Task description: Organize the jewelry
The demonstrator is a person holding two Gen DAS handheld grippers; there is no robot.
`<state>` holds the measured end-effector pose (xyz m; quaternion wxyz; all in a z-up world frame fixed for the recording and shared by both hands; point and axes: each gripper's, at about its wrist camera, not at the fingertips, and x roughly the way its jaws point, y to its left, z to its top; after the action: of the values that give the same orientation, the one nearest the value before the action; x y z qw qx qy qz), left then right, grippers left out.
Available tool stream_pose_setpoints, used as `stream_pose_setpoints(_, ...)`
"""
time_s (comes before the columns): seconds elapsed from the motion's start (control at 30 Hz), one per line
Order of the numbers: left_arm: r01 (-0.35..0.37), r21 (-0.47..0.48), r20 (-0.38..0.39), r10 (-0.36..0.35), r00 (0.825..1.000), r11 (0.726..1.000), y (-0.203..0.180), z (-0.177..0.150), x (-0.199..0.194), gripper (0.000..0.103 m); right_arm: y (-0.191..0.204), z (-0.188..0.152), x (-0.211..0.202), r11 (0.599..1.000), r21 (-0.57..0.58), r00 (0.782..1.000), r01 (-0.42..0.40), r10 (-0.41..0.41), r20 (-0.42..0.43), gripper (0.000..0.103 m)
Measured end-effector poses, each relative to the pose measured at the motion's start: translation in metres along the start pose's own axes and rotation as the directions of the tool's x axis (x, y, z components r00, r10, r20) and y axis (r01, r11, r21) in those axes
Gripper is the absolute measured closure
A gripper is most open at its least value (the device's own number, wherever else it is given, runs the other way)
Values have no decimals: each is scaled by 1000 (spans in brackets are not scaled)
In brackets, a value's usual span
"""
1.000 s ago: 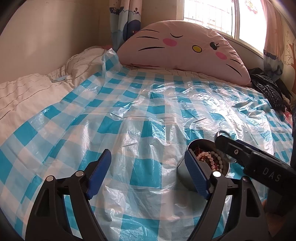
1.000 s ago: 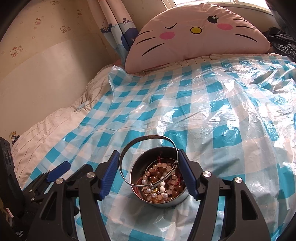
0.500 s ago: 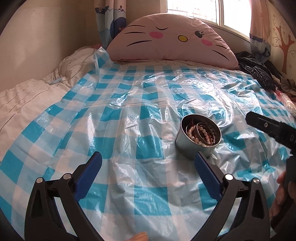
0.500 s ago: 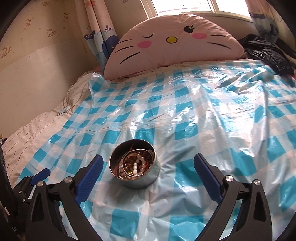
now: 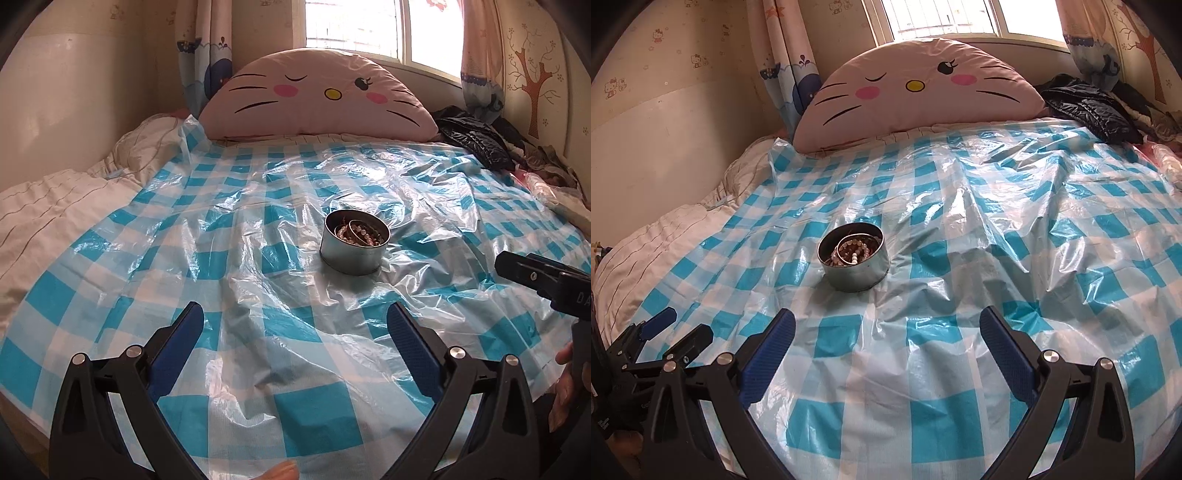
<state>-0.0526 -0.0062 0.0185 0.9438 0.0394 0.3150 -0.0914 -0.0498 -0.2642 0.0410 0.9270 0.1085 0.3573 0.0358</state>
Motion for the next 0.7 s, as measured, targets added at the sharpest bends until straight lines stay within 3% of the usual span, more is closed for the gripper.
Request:
stream_pose_setpoints(0.2,-6,51,-23,7,1000,999,-7,2,-8,7,-3,-6,-6,1000,15,1000,18,-18,-8,7)
stream_pose_setpoints(0.4,-48,-16,-44,47,998,999,8,2,-5,7,-1,-8,-8,1000,5,1000,16,-16,-11,7)
stream_pose_setpoints(0.53,-48,5,-44,48,998,999,5,1,-3,7,4,-7,3,998,-21,997,55,-56,-57,7)
stream_pose_setpoints(0.7,-39,3,-37,39,999,999,5,0,-5,7,10,-9,2,996,-60,996,69,-72,-46,7)
